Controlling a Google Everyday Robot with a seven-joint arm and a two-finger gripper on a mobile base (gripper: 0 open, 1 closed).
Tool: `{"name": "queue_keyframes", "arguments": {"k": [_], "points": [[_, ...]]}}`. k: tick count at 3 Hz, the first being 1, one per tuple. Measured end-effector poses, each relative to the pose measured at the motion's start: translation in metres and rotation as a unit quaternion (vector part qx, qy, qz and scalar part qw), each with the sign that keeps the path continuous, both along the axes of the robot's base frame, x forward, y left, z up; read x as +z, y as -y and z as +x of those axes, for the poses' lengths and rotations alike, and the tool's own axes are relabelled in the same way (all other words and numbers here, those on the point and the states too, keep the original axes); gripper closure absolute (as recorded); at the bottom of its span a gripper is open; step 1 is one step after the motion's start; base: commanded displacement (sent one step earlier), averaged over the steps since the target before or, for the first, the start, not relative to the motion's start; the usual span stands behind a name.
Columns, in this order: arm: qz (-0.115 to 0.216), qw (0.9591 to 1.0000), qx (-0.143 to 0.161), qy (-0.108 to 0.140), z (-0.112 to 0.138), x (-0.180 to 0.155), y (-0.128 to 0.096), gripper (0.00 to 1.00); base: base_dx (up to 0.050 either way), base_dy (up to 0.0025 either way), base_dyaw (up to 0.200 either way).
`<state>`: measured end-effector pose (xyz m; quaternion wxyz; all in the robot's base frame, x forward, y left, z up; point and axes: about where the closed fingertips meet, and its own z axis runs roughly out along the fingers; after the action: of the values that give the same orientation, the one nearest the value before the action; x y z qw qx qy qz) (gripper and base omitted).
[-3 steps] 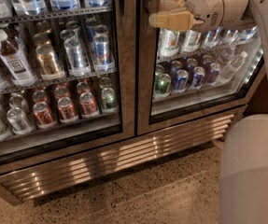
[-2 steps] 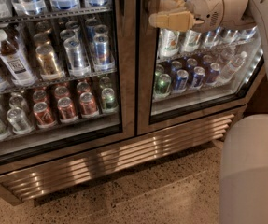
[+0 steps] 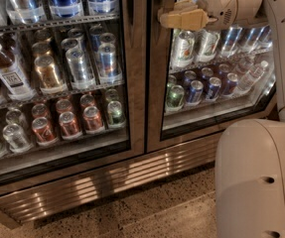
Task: Open right fridge door
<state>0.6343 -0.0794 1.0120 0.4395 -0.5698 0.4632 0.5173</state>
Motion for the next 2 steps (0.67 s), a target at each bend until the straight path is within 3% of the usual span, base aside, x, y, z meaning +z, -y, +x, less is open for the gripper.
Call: {"name": "queue_keyframes", "arguments": {"k": [2], "points": [[0.004, 0.9997, -0.023, 0.01, 0.0061, 0.0053, -0.0053, 1.0, 0.0, 0.0, 0.0]]}}
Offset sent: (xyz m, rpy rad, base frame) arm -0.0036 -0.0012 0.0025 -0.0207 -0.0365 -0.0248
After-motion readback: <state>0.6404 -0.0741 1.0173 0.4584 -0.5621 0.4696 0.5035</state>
